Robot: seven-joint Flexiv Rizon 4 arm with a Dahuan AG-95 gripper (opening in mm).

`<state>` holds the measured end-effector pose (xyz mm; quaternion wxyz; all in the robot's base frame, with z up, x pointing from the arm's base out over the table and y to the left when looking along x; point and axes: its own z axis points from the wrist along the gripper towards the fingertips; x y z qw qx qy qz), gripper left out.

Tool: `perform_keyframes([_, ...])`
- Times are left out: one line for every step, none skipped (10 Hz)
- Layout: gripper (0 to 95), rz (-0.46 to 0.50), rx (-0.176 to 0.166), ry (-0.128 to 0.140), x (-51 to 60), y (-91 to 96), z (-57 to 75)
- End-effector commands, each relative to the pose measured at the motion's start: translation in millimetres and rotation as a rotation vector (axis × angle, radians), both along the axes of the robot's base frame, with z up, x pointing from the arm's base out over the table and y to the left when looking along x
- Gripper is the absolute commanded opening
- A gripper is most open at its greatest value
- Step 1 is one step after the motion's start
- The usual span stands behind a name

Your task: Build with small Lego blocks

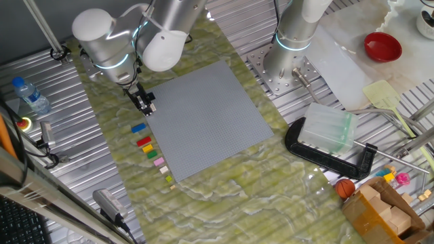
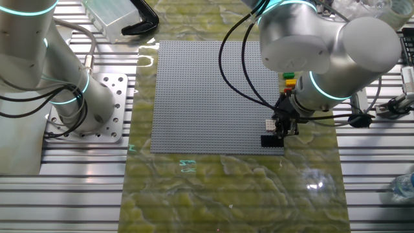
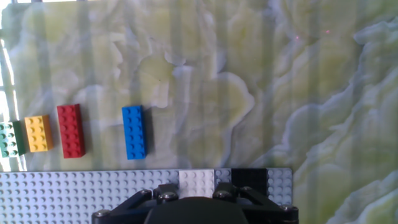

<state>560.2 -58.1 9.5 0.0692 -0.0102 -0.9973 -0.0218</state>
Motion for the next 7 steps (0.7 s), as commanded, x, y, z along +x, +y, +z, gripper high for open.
perform_keyframes([0.0, -0.060, -0.009, 0.023, 0.8, 23.4, 81.8])
perform_keyframes([0.0, -0.059, -0.010, 0.023, 1.2, 24.2, 83.2])
perform_keyframes([0.0, -0.054, -0.028, 0.023, 1.4, 24.4, 83.6])
perform_keyframes([0.0, -0.047, -0.048, 0.021, 1.6, 24.2, 83.1])
perform_keyframes([0.0, -0.038, -0.045, 0.017, 1.7, 24.1, 83.0])
perform_keyframes([0.0, -0.017, -0.044, 0.000, 1.7, 24.1, 82.9])
perform_keyframes([0.0, -0.004, -0.044, -0.010, 2.2, 24.0, 82.7])
